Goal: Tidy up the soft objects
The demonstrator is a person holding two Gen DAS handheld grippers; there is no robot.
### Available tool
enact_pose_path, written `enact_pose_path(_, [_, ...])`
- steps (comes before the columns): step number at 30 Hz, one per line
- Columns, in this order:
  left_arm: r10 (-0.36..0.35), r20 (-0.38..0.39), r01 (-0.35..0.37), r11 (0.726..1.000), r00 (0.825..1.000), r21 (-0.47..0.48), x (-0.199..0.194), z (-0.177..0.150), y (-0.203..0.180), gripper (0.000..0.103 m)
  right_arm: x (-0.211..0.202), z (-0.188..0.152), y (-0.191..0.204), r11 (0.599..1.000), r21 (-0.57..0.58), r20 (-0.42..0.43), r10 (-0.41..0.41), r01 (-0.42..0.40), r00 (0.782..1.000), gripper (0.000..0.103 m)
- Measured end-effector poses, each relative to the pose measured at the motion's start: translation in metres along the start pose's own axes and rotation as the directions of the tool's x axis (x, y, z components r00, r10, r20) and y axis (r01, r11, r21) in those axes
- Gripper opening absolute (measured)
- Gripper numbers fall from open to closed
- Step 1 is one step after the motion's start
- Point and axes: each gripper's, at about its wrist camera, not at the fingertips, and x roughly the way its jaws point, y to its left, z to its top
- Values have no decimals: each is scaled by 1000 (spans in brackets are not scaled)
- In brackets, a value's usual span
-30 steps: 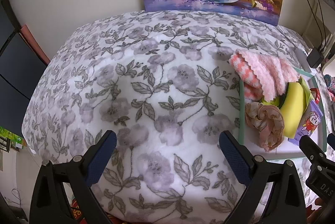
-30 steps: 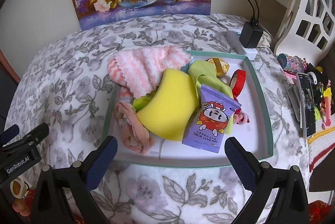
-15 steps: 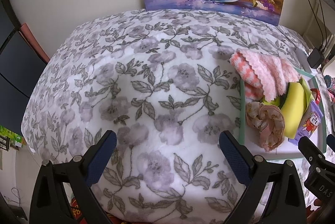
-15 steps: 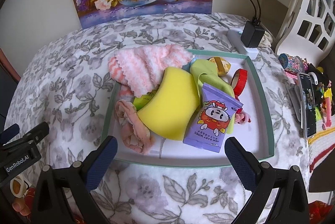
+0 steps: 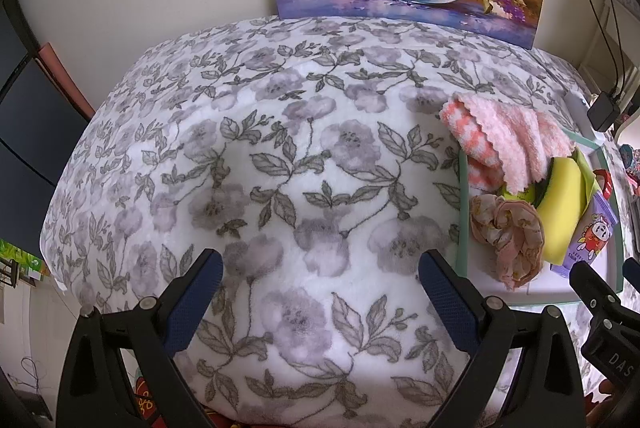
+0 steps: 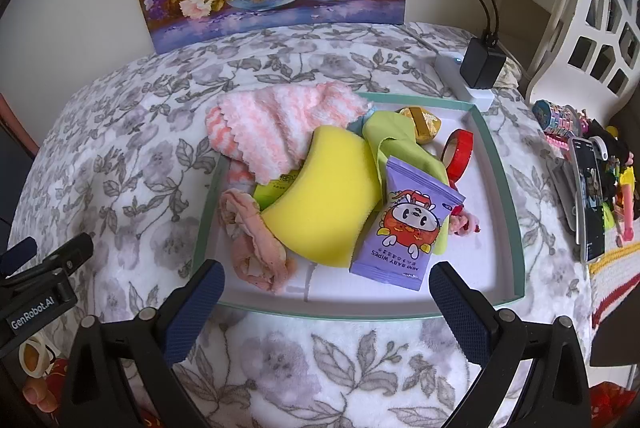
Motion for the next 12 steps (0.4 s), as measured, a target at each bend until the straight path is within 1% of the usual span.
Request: enact_pose_path(12, [-2,7,2,1000,1000,-4,0,0,0,98,0,1,-2,1000,2,1,-1,1,1000,103])
